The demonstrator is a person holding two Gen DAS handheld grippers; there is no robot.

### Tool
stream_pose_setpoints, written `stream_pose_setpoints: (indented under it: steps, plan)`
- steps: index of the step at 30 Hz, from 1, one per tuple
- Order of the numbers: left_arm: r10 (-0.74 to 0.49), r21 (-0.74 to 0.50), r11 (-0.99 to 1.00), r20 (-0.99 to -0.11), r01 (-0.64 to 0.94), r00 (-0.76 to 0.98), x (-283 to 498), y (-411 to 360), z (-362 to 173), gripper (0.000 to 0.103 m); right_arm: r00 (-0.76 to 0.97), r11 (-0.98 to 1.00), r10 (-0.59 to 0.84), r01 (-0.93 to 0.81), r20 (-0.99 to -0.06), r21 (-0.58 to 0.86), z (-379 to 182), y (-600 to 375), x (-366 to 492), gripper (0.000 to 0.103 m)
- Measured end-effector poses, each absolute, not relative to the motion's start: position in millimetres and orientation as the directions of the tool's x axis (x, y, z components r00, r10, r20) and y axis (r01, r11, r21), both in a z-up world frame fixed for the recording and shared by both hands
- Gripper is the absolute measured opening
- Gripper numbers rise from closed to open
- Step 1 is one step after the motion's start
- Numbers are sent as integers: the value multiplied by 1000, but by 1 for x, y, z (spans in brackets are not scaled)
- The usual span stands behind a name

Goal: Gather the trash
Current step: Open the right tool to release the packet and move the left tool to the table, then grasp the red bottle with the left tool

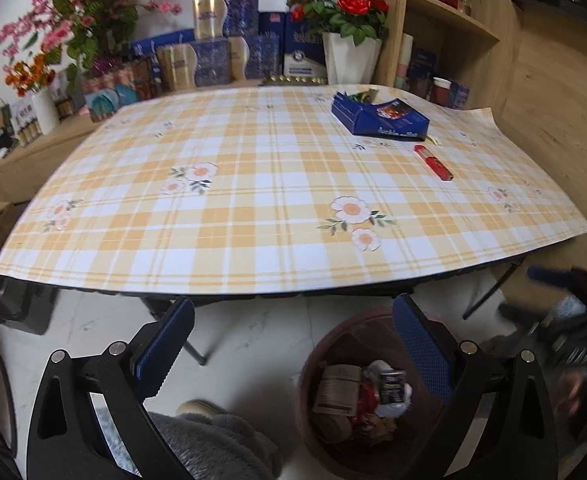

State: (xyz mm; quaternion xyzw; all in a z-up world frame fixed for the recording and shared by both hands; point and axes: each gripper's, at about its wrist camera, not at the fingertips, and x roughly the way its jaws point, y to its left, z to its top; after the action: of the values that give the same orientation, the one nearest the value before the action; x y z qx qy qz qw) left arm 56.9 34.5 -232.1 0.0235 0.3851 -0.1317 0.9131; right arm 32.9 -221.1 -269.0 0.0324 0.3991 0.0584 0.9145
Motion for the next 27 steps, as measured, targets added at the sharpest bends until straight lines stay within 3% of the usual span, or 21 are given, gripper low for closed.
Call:
stream_pose_setpoints:
  steps: [2,4,8,14,22,27]
  plan:
    - [-253,-99,959,-717,264,650,69,27,-227,97,708,992,114,-44,-697,118,-252,-239,36,97]
    - [-280,-120,952,-715,282,641,81,13,-219,86,737,990,94,4,-669,144,-234,-262,42,97]
    - [-333,-139,929,-716,343,614,112,-31,-204,80,766,985,36,81,-642,152,-213,-305,56,97]
    - [-406,-189,887,-755,422,515,176,-117,-204,61,776,980,-28,146,-631,136,-203,-353,76,97]
    - [-350,-149,898,-812,414,467,239,-199,-235,39,771,975,-37,168,-635,147,-208,-386,89,97]
    - [-255,-43,911,-840,410,479,255,-219,-254,36,764,976,-42,170,-644,138,-211,-397,99,97]
